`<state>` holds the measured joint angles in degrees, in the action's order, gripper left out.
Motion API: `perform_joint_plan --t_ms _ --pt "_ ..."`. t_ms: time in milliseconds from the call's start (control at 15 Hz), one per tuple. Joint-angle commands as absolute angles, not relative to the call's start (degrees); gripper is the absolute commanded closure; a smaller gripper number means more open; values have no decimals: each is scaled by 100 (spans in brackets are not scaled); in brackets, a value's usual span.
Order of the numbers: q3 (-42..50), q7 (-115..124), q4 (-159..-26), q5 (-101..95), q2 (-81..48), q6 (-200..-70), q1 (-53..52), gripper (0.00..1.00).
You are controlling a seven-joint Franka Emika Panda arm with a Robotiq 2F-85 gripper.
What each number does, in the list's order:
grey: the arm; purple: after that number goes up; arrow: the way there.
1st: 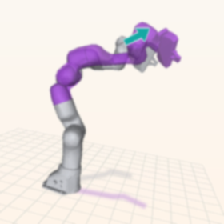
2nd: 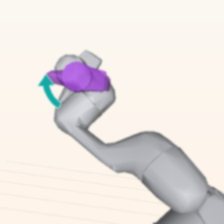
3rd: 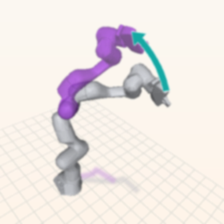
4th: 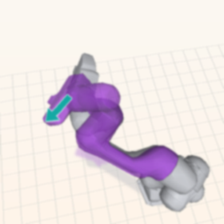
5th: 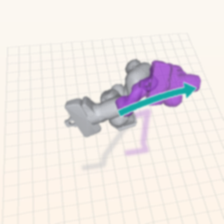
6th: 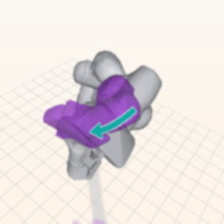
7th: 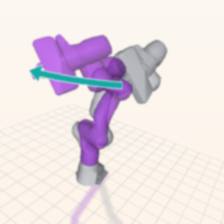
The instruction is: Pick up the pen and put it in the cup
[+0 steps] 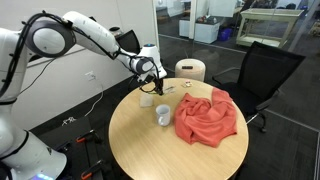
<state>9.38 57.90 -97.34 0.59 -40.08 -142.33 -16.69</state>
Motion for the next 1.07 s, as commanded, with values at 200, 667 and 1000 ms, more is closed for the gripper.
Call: perform_joint_plan --t_ms 200,667,1000 --pt "1232 6902 -10108 -907 -3236 -13645 -2011 96" --pt "1203 8056 -10359 -1942 -2713 -13178 -2046 96" --pt "1130 8916 -10460 -2835 -2379 -12481 -2041 96"
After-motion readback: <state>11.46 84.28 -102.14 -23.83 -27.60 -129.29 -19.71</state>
